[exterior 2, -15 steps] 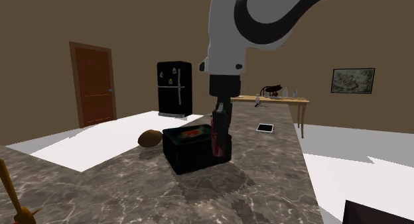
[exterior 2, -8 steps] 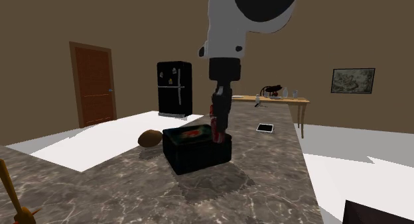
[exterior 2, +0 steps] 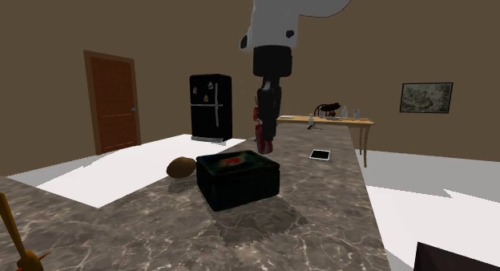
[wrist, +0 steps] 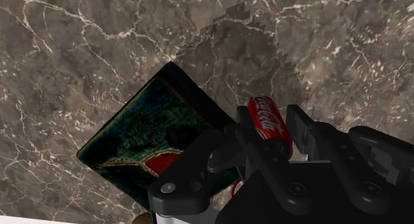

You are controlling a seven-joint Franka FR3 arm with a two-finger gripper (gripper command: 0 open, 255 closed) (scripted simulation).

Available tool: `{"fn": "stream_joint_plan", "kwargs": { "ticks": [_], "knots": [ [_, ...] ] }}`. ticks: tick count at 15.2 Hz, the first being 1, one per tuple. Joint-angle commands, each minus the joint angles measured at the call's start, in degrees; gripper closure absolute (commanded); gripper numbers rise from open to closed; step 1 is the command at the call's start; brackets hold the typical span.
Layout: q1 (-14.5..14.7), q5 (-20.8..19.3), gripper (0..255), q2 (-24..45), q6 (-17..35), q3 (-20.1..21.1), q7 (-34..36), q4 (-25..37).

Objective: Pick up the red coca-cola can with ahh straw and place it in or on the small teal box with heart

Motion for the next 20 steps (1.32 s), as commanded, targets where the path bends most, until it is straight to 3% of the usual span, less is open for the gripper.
{"fn": "stream_joint_plan", "kwargs": {
  "ticks": [1,4,7,16,20],
  "knots": [
    [0.0,0.0,255,-0.2,-1.7,0.0,0.0,1.5],
    [0.0,0.0,255,-0.2,-3.3,0.0,0.0,3.1],
    [-1.1,-0.5,255,5.1,-4.1,-1.1,-2.3,9.2],
    [-4.4,-1.3,255,24.3,-10.2,-3.7,-8.4,34.5],
    [-4.5,-1.3,255,23.9,-6.9,-3.6,-8.3,30.8]
  ]
}}
